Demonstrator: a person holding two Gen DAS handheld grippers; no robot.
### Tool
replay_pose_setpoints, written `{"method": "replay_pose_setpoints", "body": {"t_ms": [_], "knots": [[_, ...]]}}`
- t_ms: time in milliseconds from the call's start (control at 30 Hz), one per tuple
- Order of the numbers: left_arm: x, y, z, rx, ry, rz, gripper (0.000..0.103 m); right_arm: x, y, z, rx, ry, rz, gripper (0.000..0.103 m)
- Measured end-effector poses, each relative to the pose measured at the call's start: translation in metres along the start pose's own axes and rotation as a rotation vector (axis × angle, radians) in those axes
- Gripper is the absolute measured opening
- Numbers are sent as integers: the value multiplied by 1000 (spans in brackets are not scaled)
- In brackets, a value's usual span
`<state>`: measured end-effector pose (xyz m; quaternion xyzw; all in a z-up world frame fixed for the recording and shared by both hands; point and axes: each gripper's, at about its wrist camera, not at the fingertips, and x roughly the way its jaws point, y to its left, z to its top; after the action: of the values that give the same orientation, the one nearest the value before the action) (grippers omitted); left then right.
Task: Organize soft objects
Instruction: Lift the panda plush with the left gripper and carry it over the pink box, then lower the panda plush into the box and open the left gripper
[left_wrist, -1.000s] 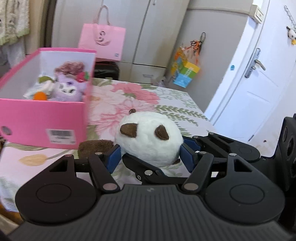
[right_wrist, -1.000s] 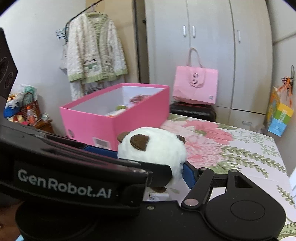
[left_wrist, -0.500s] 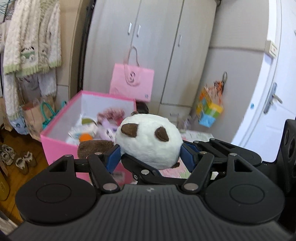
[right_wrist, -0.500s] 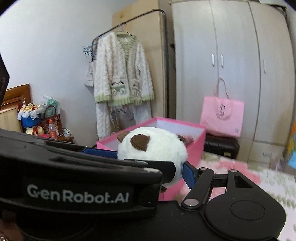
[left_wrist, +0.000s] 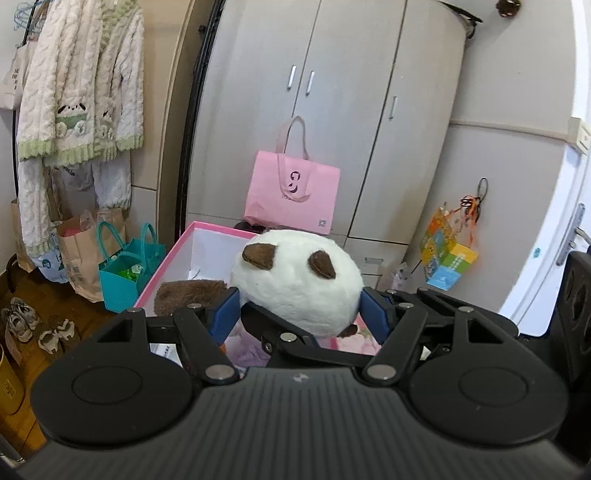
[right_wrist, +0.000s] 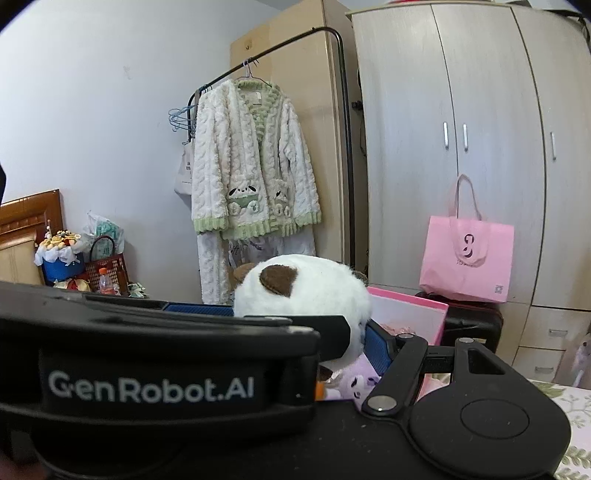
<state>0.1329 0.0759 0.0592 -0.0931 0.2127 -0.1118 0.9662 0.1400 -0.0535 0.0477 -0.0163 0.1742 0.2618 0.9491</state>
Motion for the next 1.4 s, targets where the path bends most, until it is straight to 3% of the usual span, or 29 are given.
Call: {"method": "replay_pose_setpoints", "body": {"t_ms": [267, 500, 633, 767, 1400], "knots": [[53, 36, 8, -53, 68, 20, 68, 66, -14, 1, 19, 92, 35, 73], [87, 59, 1, -95, 154, -13, 68, 97, -19, -11, 36, 188, 10, 74], [93, 65, -3, -113, 156, -12, 71, 106, -22, -9, 41, 226, 0, 75], [90, 59, -4, -76, 140, 25, 72, 96, -21, -9, 15, 214, -5, 78], [27, 28, -22, -36, 72, -13, 76, -12, -54, -31, 86, 101, -101, 81]]}}
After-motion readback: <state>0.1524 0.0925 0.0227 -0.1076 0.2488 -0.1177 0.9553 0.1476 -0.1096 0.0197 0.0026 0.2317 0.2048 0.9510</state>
